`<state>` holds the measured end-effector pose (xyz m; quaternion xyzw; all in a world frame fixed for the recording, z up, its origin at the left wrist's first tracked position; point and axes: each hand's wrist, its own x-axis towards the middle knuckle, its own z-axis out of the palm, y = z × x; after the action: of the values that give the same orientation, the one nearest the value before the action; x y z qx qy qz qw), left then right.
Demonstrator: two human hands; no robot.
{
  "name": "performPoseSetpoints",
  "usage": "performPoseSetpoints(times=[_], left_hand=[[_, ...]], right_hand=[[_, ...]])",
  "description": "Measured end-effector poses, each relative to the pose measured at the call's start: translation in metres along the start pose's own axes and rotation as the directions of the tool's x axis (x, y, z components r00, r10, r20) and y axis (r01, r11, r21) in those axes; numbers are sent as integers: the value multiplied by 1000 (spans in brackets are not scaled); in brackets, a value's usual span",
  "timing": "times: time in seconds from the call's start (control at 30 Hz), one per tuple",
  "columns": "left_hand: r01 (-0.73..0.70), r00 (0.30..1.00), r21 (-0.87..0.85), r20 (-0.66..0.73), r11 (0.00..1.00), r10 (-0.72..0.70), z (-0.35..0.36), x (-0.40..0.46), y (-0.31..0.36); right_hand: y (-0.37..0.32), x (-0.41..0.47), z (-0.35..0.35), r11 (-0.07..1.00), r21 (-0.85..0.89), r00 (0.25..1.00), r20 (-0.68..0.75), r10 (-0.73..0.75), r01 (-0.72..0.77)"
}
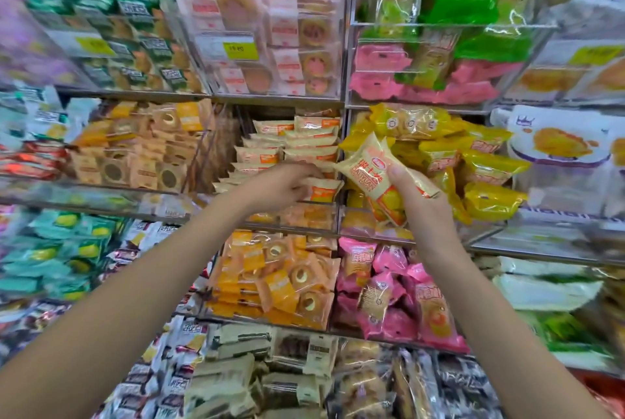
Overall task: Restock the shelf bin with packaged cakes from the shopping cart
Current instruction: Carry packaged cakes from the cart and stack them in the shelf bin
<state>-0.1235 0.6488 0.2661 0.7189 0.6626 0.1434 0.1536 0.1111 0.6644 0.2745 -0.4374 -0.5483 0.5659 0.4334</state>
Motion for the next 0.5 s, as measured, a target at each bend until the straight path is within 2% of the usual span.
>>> performPoseSetpoints(times=[0.17, 0.2, 0.3, 0.4, 0.47, 0.5], left_hand=[[107, 992, -210, 85, 972, -91, 12, 7, -8], [106, 993, -199, 75, 974, -93, 18, 4, -9], [98, 995, -6, 13, 995, -98, 31, -4, -7], [60, 997, 179, 45, 982, -69, 30, -12, -1], [75, 996, 203, -71, 976, -62, 24, -18, 5], [99, 980, 125, -184, 987, -75, 18, -23, 10]], right_hand=[[-1, -3, 1, 1000, -12, 1000, 15, -9, 10], [0, -4, 2, 1000, -9, 1000, 16, -10, 10], [-1, -8, 7, 1000, -12, 999, 33, -6, 6], [1, -12, 10, 999, -33, 997, 72, -26, 28], [2, -15, 11, 998, -54, 994, 101, -33, 38], [2, -16, 11, 997, -62, 993, 112, -33, 40]])
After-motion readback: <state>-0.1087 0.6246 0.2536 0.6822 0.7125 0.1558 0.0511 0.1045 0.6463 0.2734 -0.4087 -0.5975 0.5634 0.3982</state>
